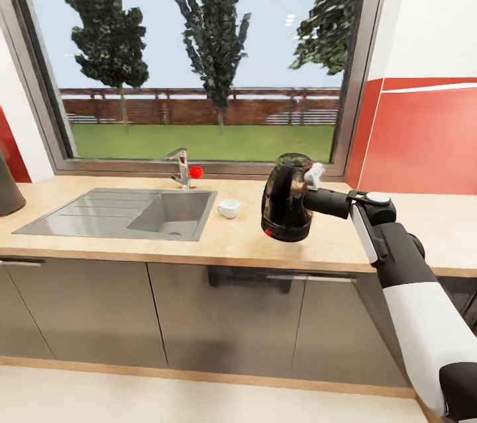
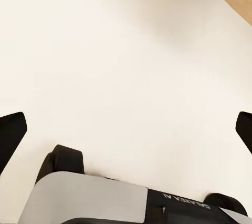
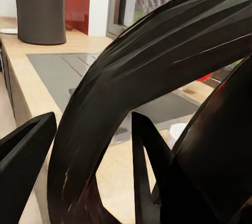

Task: Set up a coffee station on the kitchen countertop: keep the coffee maker on the countertop, move the bottle of coffee from the kitchen shelf to the counter next to the coffee maker, place a paper coffee filter on top of the coffee maker, put the saucer next to the coffee maker with the coffee cup on the saucer, and place the electric kettle next to the coffee maker.

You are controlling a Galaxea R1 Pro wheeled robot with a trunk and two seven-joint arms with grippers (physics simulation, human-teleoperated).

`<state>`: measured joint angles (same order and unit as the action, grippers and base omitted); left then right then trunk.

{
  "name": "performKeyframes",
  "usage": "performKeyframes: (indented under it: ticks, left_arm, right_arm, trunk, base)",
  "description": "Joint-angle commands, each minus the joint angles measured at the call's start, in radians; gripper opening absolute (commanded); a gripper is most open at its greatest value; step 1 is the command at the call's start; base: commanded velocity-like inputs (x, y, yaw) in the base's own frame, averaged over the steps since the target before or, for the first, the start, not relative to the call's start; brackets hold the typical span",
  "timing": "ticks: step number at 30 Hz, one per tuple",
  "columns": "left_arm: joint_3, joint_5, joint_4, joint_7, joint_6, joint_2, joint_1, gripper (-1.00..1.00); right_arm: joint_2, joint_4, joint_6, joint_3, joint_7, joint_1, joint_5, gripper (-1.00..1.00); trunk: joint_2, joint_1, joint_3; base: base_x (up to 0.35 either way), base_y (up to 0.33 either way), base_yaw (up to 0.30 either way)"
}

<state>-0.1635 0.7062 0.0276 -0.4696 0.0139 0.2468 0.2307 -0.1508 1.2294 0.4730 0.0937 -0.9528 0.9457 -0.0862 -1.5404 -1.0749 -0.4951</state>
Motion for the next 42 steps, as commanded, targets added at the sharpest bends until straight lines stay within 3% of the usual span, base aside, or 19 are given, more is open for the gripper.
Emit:
performKeyframes:
  ticks: [1, 27, 42]
  left_arm:
    - [-0.008, 0.01, -0.001, -0.004, 0.001, 0.0, 0.001, 1.0]
    - [-0.008, 0.01, -0.001, -0.004, 0.001, 0.001, 0.001, 1.0]
    - [-0.008, 0.01, 0.0, -0.003, 0.001, 0.002, 0.001, 1.0]
  right_arm:
    - [-0.001, 0.001, 0.009, 0.001, 0.002, 0.001, -0.014, -1.0]
    - [0.0, -0.007, 0.007, 0.001, 0.002, 0.001, -0.012, -1.0]
    - [0.0, -0.009, 0.007, 0.001, 0.003, 0.001, -0.01, -1.0]
  trunk:
    - [-0.001, 0.0, -0.001]
    - [-0.001, 0.0, -0.001]
    - [-0.001, 0.0, -0.001]
  base:
    - [-0.001, 0.0, 0.265]
    - [-0.055, 0.03, 0.213]
    - [0.029, 0.277, 0.164]
